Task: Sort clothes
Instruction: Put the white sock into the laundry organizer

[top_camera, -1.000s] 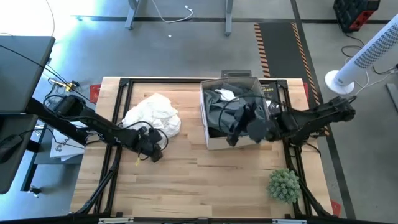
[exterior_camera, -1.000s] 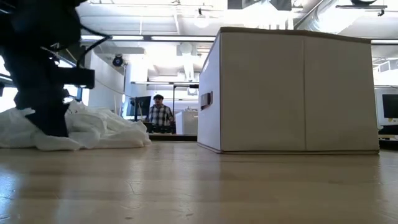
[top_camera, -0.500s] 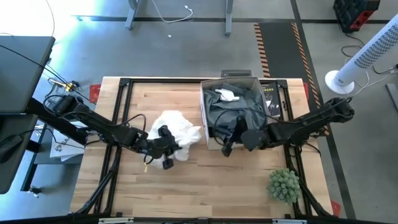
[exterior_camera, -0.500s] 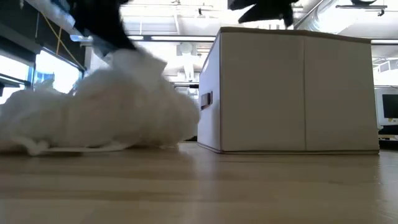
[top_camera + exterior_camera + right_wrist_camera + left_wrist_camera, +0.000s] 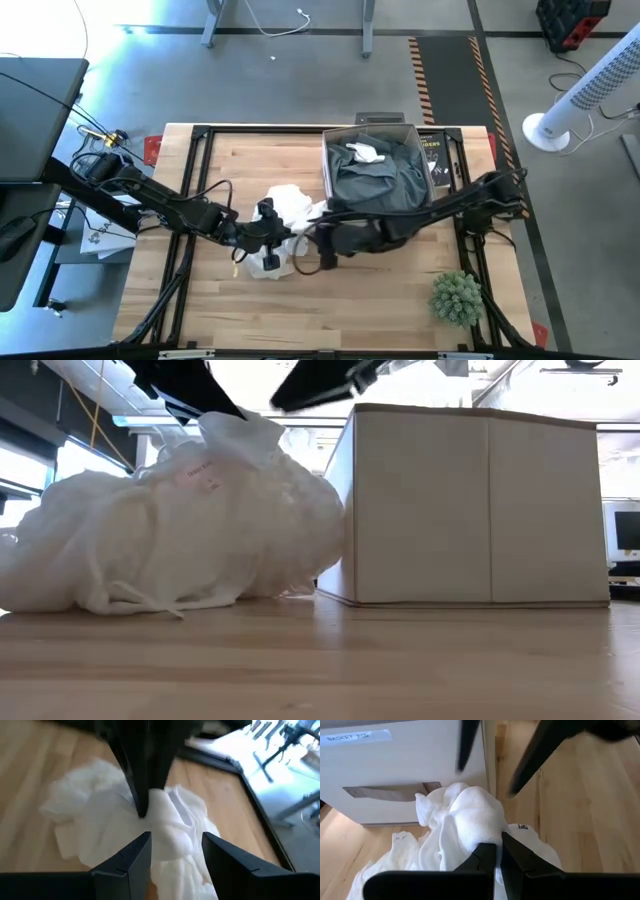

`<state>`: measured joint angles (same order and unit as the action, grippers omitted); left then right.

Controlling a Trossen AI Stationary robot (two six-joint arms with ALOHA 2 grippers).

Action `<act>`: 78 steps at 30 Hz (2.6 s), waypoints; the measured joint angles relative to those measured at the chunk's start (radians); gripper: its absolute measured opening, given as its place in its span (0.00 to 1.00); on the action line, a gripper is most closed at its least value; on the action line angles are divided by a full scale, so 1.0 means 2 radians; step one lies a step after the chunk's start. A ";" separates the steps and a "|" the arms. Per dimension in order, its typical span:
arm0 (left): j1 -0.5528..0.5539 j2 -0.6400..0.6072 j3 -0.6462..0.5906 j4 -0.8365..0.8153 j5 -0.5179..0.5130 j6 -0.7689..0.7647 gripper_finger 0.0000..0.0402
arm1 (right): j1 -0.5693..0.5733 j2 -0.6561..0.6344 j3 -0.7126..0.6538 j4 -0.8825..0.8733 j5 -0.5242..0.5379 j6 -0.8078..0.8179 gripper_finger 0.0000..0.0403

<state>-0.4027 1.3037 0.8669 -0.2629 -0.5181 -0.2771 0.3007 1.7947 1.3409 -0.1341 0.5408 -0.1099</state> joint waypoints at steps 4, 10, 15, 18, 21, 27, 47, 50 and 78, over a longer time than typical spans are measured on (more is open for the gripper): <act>0.000 0.000 0.000 -0.001 0.000 0.000 0.02 | -0.014 0.044 0.078 -0.098 -0.031 0.023 0.40; 0.000 0.000 0.000 -0.001 0.000 0.001 0.03 | -0.033 0.071 0.125 -0.162 -0.041 0.066 0.12; -0.005 0.000 0.000 -0.020 0.052 0.003 0.12 | -0.032 0.065 0.125 -0.161 -0.005 0.077 0.03; -0.007 0.000 -0.012 -0.043 0.104 -0.019 0.19 | -0.026 0.038 0.125 -0.164 0.065 0.079 0.01; -0.007 0.000 -0.037 -0.060 0.075 -0.064 0.23 | -0.022 0.001 0.125 -0.168 0.154 0.076 0.02; -0.007 0.000 -0.120 -0.050 -0.023 -0.154 0.24 | -0.032 -0.079 0.125 -0.178 0.203 0.052 0.01; -0.036 -0.097 -0.138 -0.301 -0.157 -0.427 0.25 | -0.079 -0.044 0.124 -0.135 -0.085 0.079 0.01; -0.047 -0.117 -0.123 -0.280 -0.214 -0.409 0.25 | -0.090 -0.030 0.124 -0.152 -0.089 0.112 0.01; -0.023 -0.073 -0.123 0.005 -0.268 -0.121 0.25 | -0.075 0.131 0.124 -0.039 -0.312 0.083 0.30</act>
<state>-0.4485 1.1578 0.6201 -0.2520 -1.0534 -0.5192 0.1514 2.0569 1.5883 -0.2131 -0.0826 0.0559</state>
